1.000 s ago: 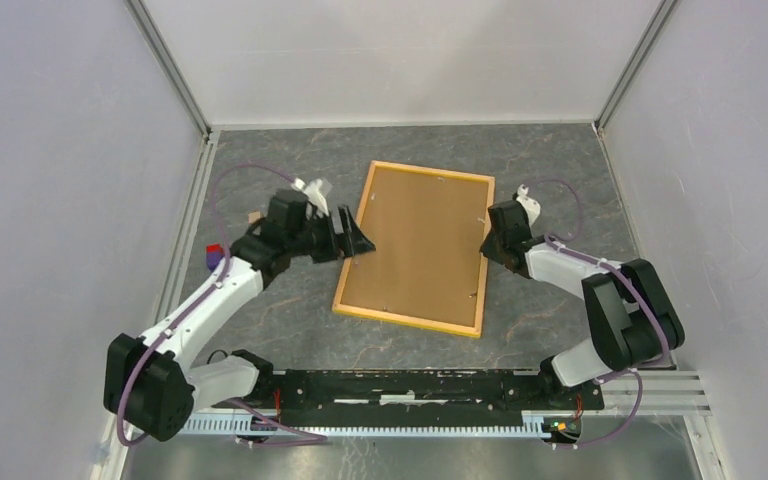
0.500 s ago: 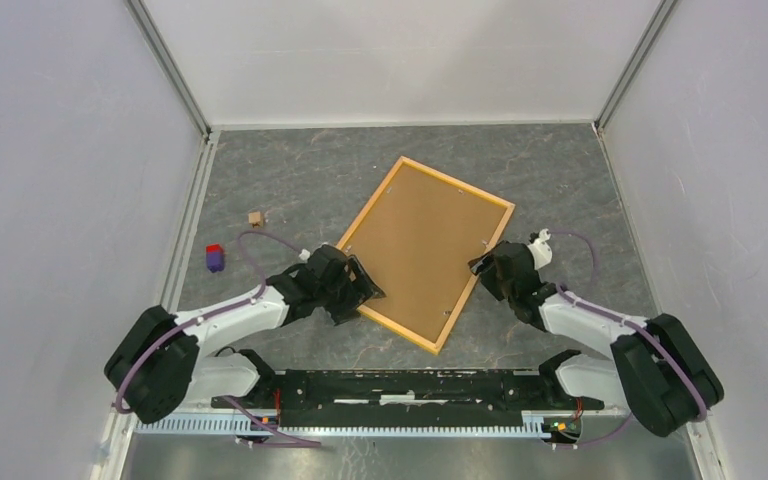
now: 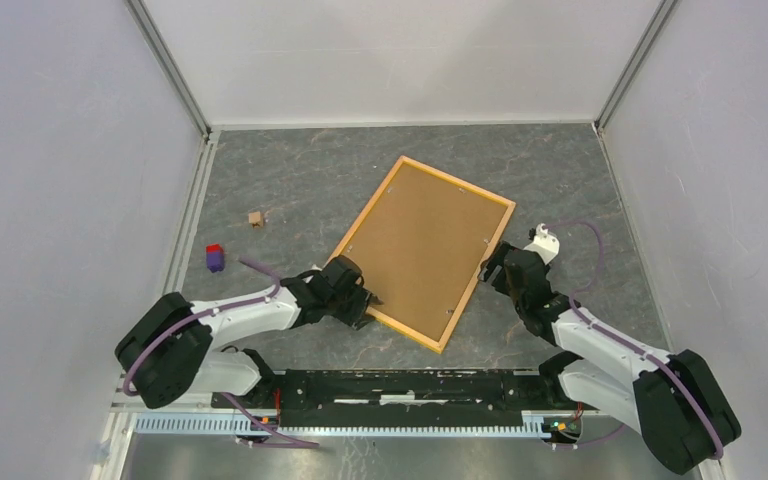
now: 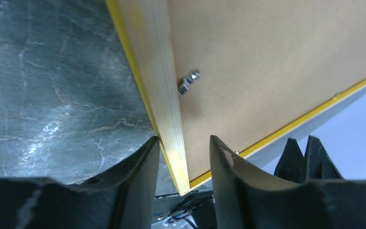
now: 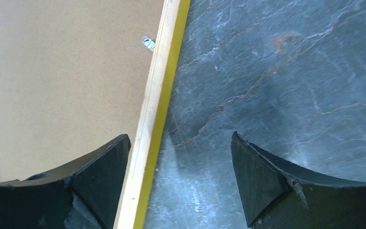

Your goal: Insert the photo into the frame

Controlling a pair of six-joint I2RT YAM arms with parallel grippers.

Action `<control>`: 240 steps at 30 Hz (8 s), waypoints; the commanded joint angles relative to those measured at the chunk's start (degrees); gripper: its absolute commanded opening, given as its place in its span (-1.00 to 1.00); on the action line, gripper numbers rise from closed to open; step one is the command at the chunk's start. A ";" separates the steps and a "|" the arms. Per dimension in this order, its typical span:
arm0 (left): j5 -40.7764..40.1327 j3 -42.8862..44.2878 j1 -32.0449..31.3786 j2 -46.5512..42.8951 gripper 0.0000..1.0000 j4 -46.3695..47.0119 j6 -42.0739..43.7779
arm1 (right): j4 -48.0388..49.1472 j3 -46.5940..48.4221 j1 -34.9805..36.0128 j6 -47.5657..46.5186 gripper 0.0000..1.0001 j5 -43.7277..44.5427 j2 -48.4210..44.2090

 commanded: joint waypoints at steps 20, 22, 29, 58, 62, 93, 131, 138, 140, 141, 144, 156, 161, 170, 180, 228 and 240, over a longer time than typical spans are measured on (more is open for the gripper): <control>-7.88 7.13 10.14 10.30 -0.96 -15.15 52.07 | -11.48 25.63 -5.16 -48.35 0.96 -0.63 12.28; -6.19 7.62 10.16 9.24 -0.96 -14.87 57.48 | -13.28 28.48 -7.49 -47.38 0.96 -3.80 16.00; -13.58 14.74 11.90 10.22 -0.96 -22.75 65.26 | -15.30 37.13 -12.83 -50.14 0.96 -15.18 29.52; -8.56 27.00 18.38 23.52 -0.96 -26.97 76.18 | -13.07 24.48 -14.82 -36.85 0.27 -21.42 28.42; -9.09 26.71 18.51 23.59 -0.96 -27.02 76.24 | -13.43 24.62 -14.38 -36.86 0.32 -20.44 28.87; -7.58 27.75 20.55 26.83 -0.96 -26.99 76.34 | -16.02 22.74 -12.71 -38.72 -0.23 -20.37 26.63; -3.08 19.13 14.58 -7.79 1.00 -29.00 60.35 | -1.55 13.00 -16.58 -35.64 -1.00 -13.89 16.60; -4.58 10.88 -2.65 -14.60 0.68 -23.52 38.75 | -1.74 13.36 -16.58 -35.27 -1.00 -14.18 17.72; -3.40 6.88 -5.52 -15.30 0.70 -17.92 30.21 | -1.74 13.63 -16.57 -35.34 -1.00 -15.04 18.58; -2.31 5.10 -6.47 -15.10 0.73 -14.56 26.05 | -1.61 13.59 -16.58 -35.36 -1.00 -15.45 18.74; 3.66 0.52 -7.06 -11.73 0.86 -3.40 18.00 | -2.00 13.93 -16.64 -35.61 -1.00 -16.24 19.07; -1.10 0.50 -7.80 2.65 0.45 1.34 -8.96 | -2.62 14.38 -16.59 -36.27 -1.00 -17.58 18.95; -2.75 2.59 -5.10 7.26 0.37 -1.80 -7.56 | -1.96 14.11 -16.63 -36.21 -1.00 -20.53 18.87; -10.24 6.36 3.71 8.81 -0.13 -10.16 4.07 | -0.01 12.96 -16.50 -34.07 -1.00 -30.05 19.49; -10.52 16.06 13.28 17.17 -0.05 -11.74 32.94 | 7.56 -4.49 -10.79 -27.48 -1.00 -41.69 13.92; 9.12 19.31 21.89 24.67 -0.95 -15.85 67.46 | -13.80 23.45 -10.25 -39.05 0.54 -18.62 10.61; 9.63 33.98 27.24 33.70 -0.96 -28.75 84.22 | -11.02 22.06 -12.00 -40.38 0.93 -14.96 17.12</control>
